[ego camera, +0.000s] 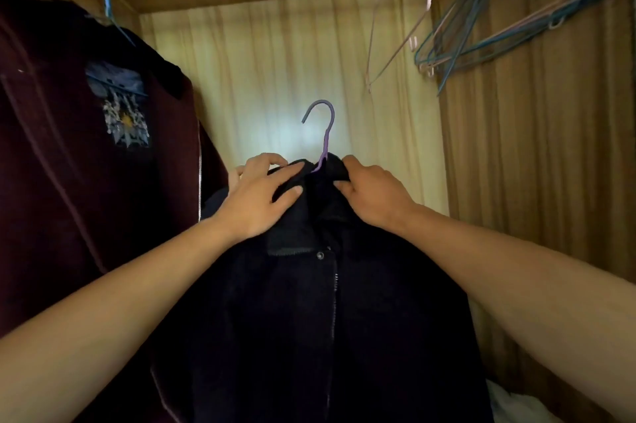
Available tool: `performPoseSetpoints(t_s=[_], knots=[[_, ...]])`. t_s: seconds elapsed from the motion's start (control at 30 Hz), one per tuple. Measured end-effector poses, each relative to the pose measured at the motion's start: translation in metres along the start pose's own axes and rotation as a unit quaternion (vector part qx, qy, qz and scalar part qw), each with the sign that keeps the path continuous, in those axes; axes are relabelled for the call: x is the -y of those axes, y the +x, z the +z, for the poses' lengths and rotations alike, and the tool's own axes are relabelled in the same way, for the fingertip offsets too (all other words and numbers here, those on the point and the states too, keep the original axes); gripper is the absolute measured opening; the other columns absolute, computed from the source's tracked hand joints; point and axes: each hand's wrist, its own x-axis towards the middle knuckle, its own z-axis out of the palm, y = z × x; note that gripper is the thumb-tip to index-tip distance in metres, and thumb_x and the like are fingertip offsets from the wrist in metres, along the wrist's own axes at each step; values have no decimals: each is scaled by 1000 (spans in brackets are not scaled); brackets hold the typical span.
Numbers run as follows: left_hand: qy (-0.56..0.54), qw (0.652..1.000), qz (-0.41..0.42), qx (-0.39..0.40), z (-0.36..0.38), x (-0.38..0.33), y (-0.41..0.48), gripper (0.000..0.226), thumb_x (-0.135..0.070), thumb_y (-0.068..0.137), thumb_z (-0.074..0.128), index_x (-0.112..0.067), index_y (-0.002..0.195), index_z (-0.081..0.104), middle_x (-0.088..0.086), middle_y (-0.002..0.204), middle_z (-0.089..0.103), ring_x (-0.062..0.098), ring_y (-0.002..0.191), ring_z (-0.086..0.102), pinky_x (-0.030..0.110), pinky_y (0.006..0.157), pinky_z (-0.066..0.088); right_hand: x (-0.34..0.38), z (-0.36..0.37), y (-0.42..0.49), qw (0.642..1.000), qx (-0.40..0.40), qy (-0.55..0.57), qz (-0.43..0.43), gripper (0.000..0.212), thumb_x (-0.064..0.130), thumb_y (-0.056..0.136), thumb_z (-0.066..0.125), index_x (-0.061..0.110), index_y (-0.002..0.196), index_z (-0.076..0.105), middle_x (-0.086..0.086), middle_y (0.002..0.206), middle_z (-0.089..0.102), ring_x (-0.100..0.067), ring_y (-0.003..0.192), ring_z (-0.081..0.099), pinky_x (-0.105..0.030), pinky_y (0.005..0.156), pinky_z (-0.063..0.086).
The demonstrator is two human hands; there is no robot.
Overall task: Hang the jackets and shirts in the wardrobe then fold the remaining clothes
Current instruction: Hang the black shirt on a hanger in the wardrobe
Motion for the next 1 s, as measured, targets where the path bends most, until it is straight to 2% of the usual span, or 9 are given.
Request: performPoseSetpoints(t_s=[0.03,0.1,0.2,0.27,0.43,0.57,0.7,0.87,1.0], knots=[[44,999,-7,18,-5,6,1,56,-66,97,31,-47,150,35,-7,132,44,17,129,39,43,114,21,1,-7,5,1000,-10,7,-1,21,37,104,46,17,103,36,-3,78,55,-30,69,53,-40,63,48],[89,995,-21,30,-17,13,8,58,-68,97,23,-49,152,21,0,121,52,23,115,53,48,106,38,5,-20,14,1000,-21,13,-6,22,38,103,46,19,99,36,-2,76,57,-29,68,56,-43,66,52],[142,990,-9,-11,-36,17,28,55,-66,95,17,-43,144,28,3,102,61,32,92,63,45,76,53,15,-35,26,999,-30,12,-16,23,40,103,46,18,100,39,-3,78,59,-29,70,58,-44,67,53],[164,986,-8,-26,-50,24,42,51,-64,97,19,-40,140,32,4,103,63,35,92,64,43,70,53,19,-44,31,999,-34,2,-21,23,40,103,45,18,104,39,-4,80,59,-31,73,58,-43,67,51],[156,984,-55,-73,-77,54,66,41,-57,102,30,-30,131,39,15,106,65,46,92,63,45,70,45,16,-73,36,993,-31,-116,10,36,50,104,36,19,123,38,-8,91,55,-33,77,52,-40,66,42],[91,988,-76,-99,-80,69,78,36,-51,104,34,-26,128,41,20,100,64,47,89,61,49,73,48,41,-90,52,977,-84,-195,-10,43,53,105,28,16,125,39,-9,92,57,-33,79,51,-39,64,36],[34,988,-88,-122,-82,77,96,32,-43,106,37,-22,130,43,24,105,65,47,96,60,48,76,46,68,-110,77,958,-123,-259,-24,37,43,108,28,14,124,42,-11,99,64,-32,74,46,-37,58,30],[-9,983,-131,-127,-92,82,130,33,-39,108,36,-17,131,44,23,120,63,45,107,58,48,84,45,92,-129,110,938,-135,-317,-10,22,25,106,37,13,123,46,-11,103,64,-32,78,48,-38,61,34],[-30,983,-135,-120,-96,87,158,29,-39,107,36,-19,126,45,21,119,63,43,107,58,49,89,48,102,-137,127,916,-144,-375,10,21,19,104,41,13,123,48,-11,106,66,-33,78,49,-37,60,34]])
